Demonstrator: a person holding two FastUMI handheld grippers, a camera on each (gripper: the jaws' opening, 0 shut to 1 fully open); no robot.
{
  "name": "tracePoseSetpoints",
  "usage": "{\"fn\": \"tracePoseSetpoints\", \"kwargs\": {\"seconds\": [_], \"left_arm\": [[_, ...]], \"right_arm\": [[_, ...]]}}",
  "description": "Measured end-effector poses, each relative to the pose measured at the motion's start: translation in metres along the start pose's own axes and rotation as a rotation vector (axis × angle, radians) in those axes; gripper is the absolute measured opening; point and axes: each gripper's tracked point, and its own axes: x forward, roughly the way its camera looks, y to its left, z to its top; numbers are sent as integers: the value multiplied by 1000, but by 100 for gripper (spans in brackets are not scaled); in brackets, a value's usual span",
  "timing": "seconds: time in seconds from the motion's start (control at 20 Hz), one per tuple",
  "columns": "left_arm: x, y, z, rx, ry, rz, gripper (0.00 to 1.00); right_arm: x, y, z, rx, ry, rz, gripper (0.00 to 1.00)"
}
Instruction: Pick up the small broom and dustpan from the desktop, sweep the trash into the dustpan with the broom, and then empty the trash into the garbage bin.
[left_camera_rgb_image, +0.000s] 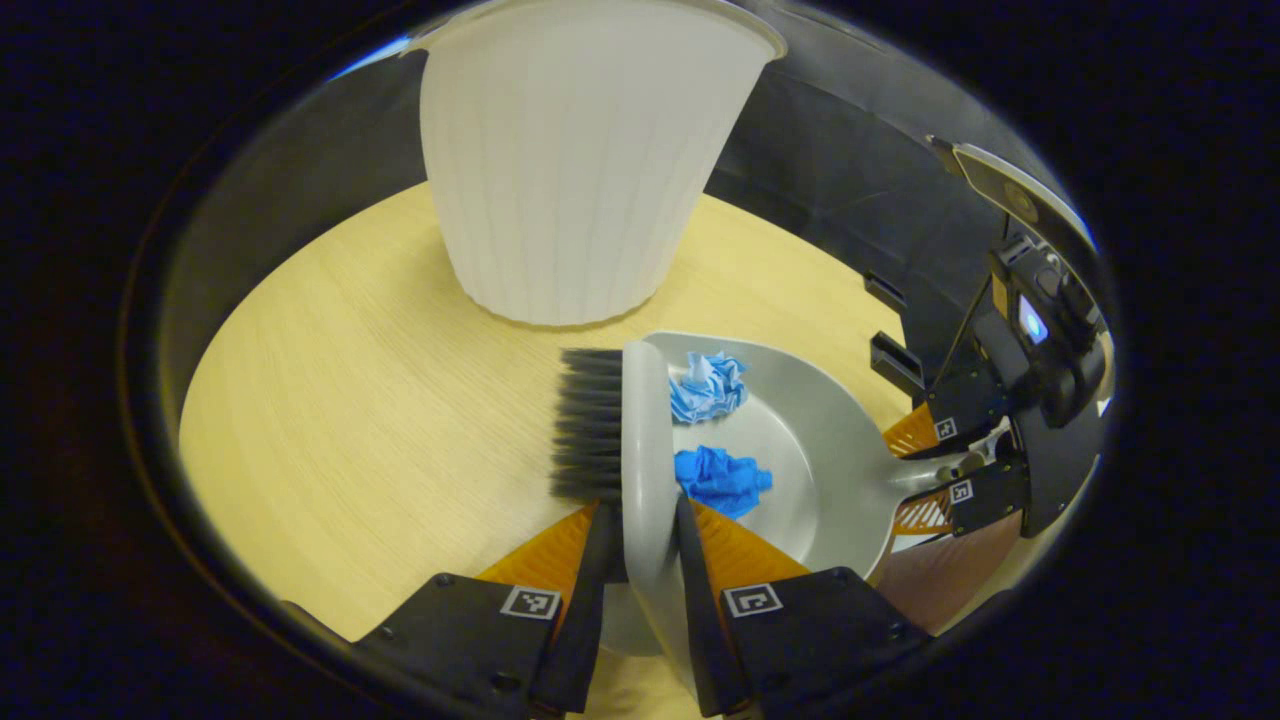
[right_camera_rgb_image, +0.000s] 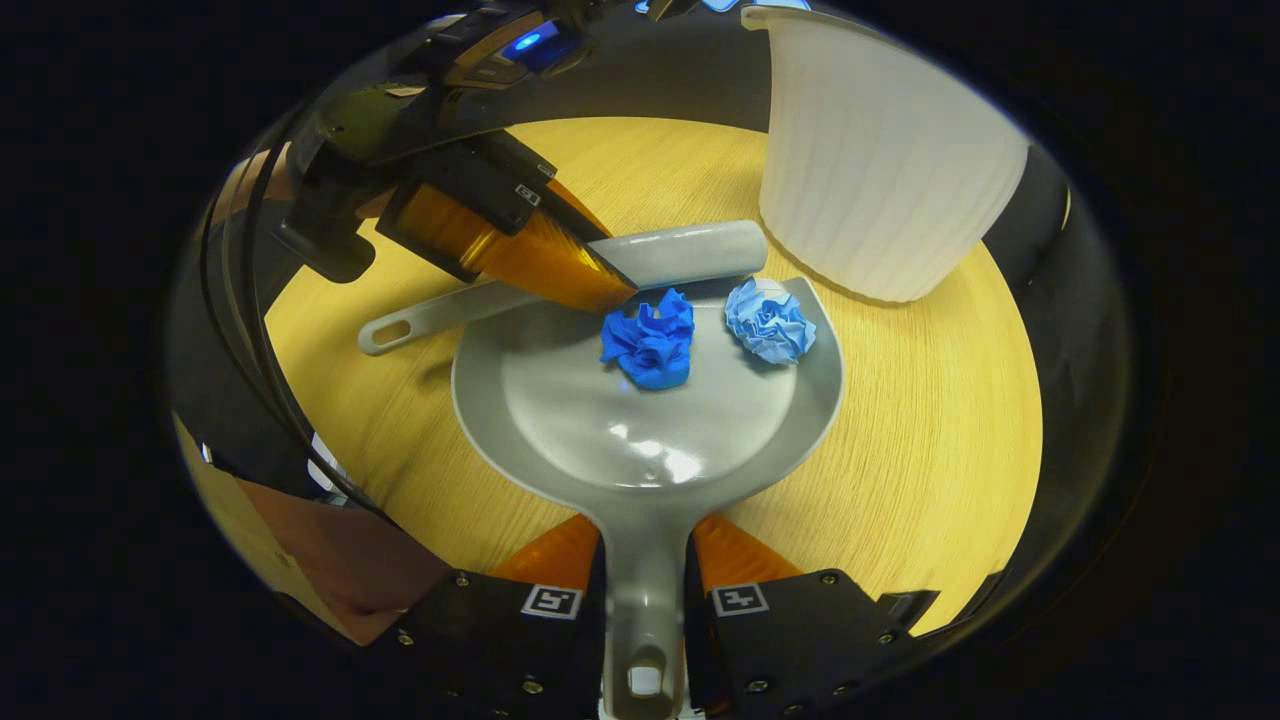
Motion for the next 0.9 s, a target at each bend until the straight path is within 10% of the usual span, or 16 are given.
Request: {"fn": "tracePoseSetpoints", "kwargs": {"seconds": [0.9], "left_arm": [[-45,42,-46,-257,-104,8,45]], "right_arm": [[-23,-14,-31,193,3,-146,33]]}}
